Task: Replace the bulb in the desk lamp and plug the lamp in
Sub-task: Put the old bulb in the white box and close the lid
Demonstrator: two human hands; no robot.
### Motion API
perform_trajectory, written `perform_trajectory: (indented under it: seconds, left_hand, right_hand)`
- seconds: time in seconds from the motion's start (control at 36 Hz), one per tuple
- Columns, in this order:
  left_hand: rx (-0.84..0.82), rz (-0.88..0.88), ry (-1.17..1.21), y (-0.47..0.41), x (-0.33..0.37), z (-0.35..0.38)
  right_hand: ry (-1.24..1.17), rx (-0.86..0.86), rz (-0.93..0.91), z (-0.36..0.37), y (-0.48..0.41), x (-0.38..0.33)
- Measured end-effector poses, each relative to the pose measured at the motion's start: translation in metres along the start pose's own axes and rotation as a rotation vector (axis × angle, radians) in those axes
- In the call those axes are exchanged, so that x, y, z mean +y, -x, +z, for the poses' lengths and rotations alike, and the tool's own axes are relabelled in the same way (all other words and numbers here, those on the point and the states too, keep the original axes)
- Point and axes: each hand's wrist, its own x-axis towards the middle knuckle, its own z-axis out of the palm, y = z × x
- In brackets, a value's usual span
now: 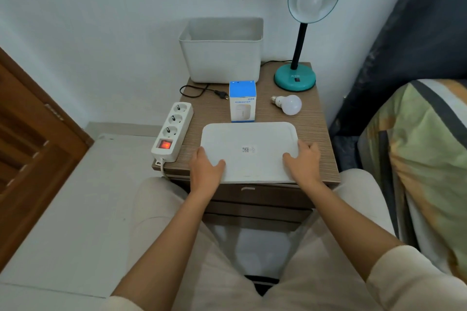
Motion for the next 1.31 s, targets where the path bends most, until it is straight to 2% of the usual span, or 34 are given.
perform_trajectory:
  seconds: [0.22, 0.33, 0.47, 0.67, 0.94, 1.14, 1.31]
  left_hand:
    - [-0.008, -0.024, -0.005, -0.007, 0.01, -0.002]
    - [0.023, 0.002, 0.07, -0.027, 0.024, -0.009]
    - [0.057, 0.02, 0.162, -0.082, 0.053, -0.031]
    - [0.129, 0.06, 0.226, -0.188, 0.09, -0.06]
    - [0.118, 0.127, 0.31, -0.278, 0.112, -0.058]
    - [0.134, 0.111, 0.398, -0.296, 0.108, -0.047]
    - [0.128, 0.109, 0.421, -0.301, 0.105, -0.045]
  right_hand:
    - [-0.028, 0.011, -0.01, -0.004, -0.01, -0.008]
    - [-0.021, 0.06, -0.059, -0.012, -0.028, -0.024]
    - [-0.001, 0.081, -0.118, -0.017, -0.067, -0.047]
    - [0.198, 0.076, -0.139, -0.006, -0.121, -0.061]
    - [0.181, 0.096, -0.075, 0.015, -0.165, -0.061]
    - [0.11, 0.152, -0.137, 0.021, -0.173, -0.059]
    - [0.016, 0.269, -0.208, 0.011, -0.175, -0.071]
